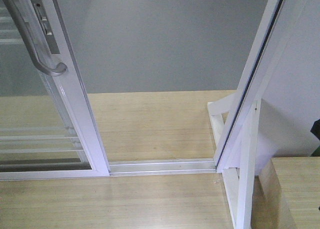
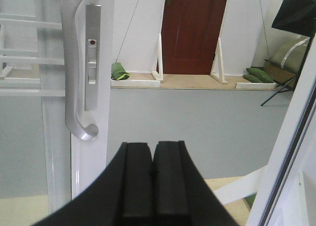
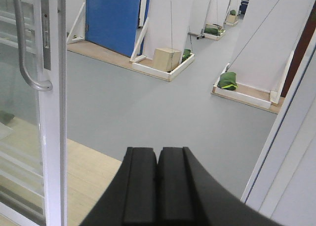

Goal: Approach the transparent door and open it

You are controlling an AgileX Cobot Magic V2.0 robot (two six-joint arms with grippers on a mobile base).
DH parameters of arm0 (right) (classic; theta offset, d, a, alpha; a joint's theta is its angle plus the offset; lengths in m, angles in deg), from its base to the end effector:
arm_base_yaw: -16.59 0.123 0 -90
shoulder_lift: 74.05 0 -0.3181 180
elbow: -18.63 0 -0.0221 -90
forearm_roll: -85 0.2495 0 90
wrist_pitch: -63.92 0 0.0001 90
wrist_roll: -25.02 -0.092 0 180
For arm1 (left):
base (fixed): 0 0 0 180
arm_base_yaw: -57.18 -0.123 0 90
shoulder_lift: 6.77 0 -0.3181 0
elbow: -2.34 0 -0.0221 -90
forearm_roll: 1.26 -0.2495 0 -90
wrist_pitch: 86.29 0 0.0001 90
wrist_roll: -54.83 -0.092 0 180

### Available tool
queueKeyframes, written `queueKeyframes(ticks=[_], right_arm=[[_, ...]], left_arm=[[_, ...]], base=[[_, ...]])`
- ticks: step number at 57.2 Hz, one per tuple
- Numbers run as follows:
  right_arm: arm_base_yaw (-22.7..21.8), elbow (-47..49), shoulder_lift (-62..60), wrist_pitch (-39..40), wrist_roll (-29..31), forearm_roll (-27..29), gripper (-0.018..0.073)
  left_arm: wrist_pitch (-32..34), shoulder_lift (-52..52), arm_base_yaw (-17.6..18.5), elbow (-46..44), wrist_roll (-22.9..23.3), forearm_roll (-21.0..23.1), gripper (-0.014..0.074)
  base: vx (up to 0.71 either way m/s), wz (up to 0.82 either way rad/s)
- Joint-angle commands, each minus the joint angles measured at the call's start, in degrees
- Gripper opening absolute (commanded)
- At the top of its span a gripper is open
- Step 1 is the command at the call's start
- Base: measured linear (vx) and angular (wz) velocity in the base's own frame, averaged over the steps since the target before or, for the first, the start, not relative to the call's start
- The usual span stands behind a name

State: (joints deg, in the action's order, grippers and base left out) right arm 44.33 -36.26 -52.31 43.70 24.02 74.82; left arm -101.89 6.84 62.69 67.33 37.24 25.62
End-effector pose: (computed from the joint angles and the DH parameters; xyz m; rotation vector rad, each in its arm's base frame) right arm 0.0322 0.0105 0.3094 -0.4823 1.6186 0.1998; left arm 0.0211 -0.0133 0.2646 0.0532 1.6222 -0.2861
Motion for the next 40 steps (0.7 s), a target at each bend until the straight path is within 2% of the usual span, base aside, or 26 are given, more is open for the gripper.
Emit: queueKeyframes(ticks=[1, 16, 19, 22, 28, 33, 40], right_arm=[[-0.33, 1.65, 0.54, 4.32, -0.15, -0.42, 0.0000], [-0.33, 1.65, 0.54, 4.32, -0.15, -0.42, 0.0000], [-0.33, 1.65, 0.54, 4.32, -0.15, -0.42, 0.0000], [-0.33, 1.65, 0.54, 4.32, -0.15, -0.42, 0.0000], [-0.33, 1.65, 0.54, 4.32, -0.15, -0.42, 0.0000], [-0.33, 1.65, 0.54, 4.32, -0.15, -0.42, 0.0000], [-0.33, 1.65, 0.54, 4.32, -0.15, -0.42, 0.0000]], left_arm=[[4.68, 0.86, 0.40, -1.62, 0.08, 1.16, 0.0004], [4.74, 0.86, 0.40, -1.62, -0.14, 0.30, 0.0004], [4.95, 0.86, 0.40, -1.62, 0.11, -4.06, 0.0004], [4.95, 0.86, 0.40, -1.62, 2.49, -9.00, 0.0004], [6.54, 0.86, 0.40, -1.62, 11.22, -17.84, 0.0004], [9.03, 0.86, 0.40, -1.62, 16.66, -22.30, 0.0004], [8.91, 0.86, 0.40, -1.62, 16.54, -24.84, 0.0004]], base=[[0.00, 0.00], [0.00, 0.00], [0.00, 0.00], [0.00, 0.00], [0.00, 0.00], [0.00, 0.00], [0.00, 0.00]])
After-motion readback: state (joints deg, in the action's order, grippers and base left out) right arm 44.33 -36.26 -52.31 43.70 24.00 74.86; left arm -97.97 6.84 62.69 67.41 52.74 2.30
